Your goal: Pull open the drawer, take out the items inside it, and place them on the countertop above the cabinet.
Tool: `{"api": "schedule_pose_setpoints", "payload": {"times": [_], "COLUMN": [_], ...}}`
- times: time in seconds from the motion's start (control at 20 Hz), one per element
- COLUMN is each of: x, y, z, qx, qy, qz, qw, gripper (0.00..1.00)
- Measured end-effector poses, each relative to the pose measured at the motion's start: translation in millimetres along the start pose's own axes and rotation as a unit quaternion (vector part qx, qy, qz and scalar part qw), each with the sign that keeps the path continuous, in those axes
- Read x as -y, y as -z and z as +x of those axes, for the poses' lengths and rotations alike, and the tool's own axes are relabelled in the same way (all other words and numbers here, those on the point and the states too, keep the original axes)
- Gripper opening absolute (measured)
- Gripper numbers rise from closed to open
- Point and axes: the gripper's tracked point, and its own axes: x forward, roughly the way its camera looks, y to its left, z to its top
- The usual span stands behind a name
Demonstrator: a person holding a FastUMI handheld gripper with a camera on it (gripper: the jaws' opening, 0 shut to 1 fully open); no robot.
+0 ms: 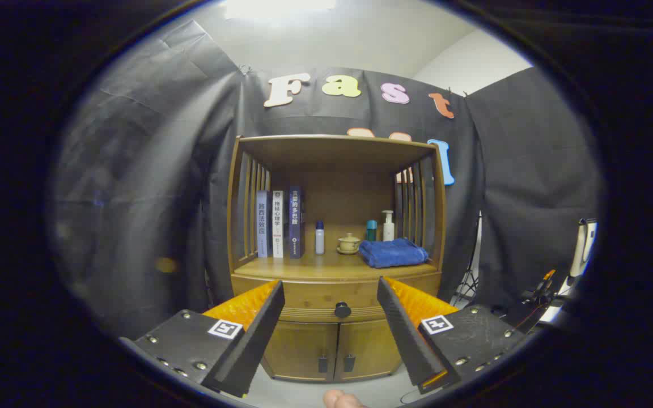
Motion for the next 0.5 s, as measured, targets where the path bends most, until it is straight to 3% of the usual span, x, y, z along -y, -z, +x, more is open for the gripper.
{"api": "schedule_pose_setpoints", "payload": {"times": [0.5], "x": [6.8], "y": [13.5], "z": [0.2], "qx": [-0.014], "qy": [0.003], "qz": [0.005], "qw": [1.000], "gripper": [0.99]}}
